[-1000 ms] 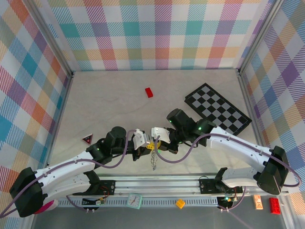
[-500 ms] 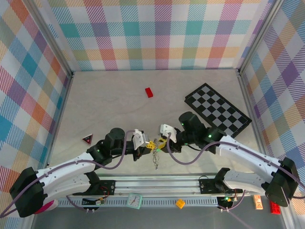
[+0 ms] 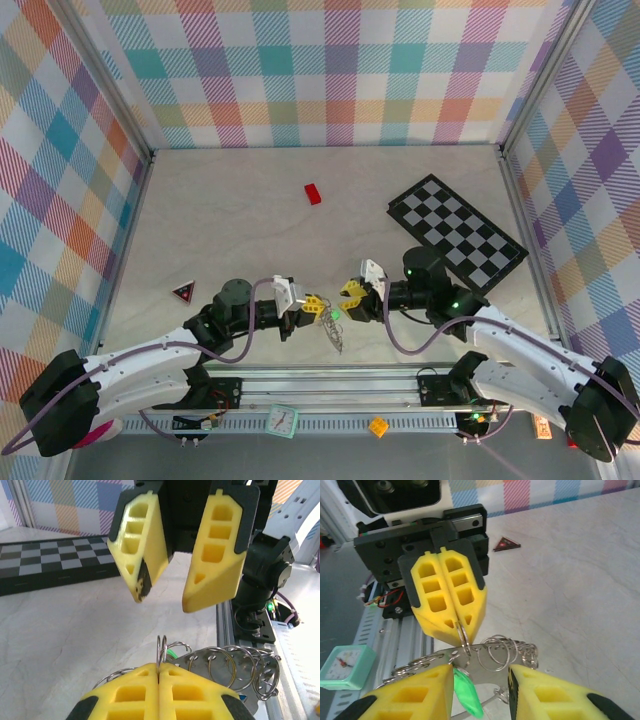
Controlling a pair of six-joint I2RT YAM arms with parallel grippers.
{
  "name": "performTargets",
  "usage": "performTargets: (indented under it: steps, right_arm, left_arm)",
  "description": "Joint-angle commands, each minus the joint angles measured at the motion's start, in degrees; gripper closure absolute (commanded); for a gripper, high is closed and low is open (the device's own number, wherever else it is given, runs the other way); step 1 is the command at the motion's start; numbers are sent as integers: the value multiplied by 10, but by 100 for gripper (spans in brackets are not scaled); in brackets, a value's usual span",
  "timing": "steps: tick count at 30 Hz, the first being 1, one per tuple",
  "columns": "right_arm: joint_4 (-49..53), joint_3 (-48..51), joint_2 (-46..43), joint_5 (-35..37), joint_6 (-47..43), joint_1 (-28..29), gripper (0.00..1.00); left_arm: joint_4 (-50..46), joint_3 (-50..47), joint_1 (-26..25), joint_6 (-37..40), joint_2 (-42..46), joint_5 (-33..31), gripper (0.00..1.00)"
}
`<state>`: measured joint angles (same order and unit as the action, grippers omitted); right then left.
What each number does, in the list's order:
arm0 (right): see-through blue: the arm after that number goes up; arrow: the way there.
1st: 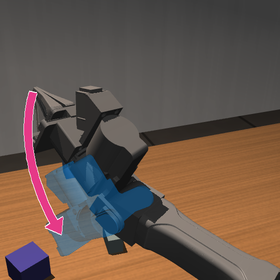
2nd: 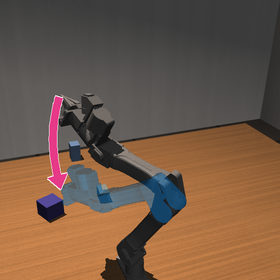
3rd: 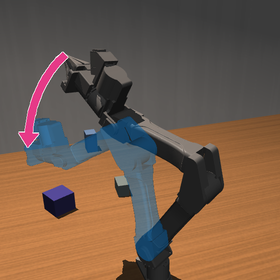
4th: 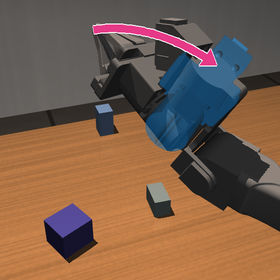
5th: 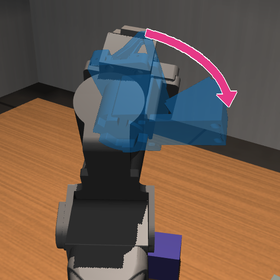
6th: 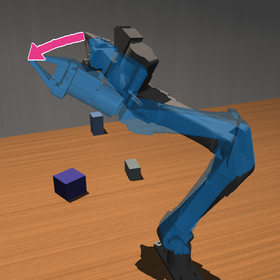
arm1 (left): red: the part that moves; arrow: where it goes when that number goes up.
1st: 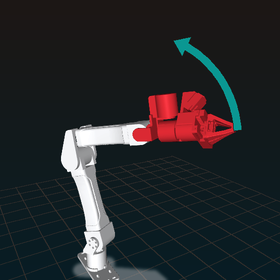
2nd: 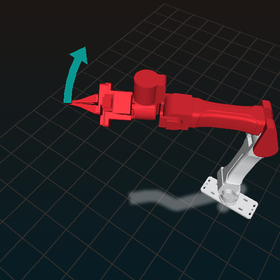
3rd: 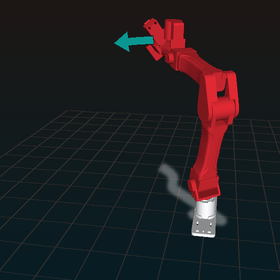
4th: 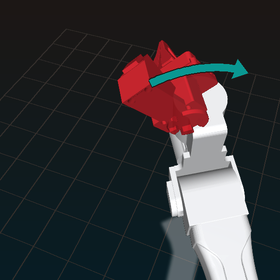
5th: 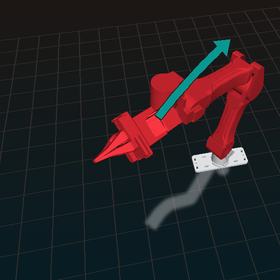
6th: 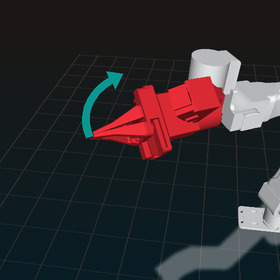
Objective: Put the keys on the keyring
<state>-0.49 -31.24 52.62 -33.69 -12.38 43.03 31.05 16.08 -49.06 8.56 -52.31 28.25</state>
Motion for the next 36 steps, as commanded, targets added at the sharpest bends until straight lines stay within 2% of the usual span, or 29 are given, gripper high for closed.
performTargets:
  steps: [1, 15, 19, 25, 30, 36]
  right_arm:
    - [-12, -18, 18, -53, 5, -2, 67]
    - [1, -41, 35, -59, -2, -2, 73]
    - [33, -49, 27, -35, -14, -1, 73]
    - [104, -71, 19, 40, -50, 26, 73]
    - [117, -78, 30, 84, -57, 47, 72]
    - [132, -91, 51, 104, -65, 60, 74]
  left_arm:
    - [62, -3, -2, -5, 10, 23, 100]
    - [56, 3, -2, -7, 6, 21, 100]
    - [39, 16, -2, -15, -3, 4, 100]
    - [42, 25, -2, -27, -21, -13, 100]
    - [45, 29, -2, -30, -30, -13, 100]
    - [43, 31, -2, -29, -30, -14, 100]
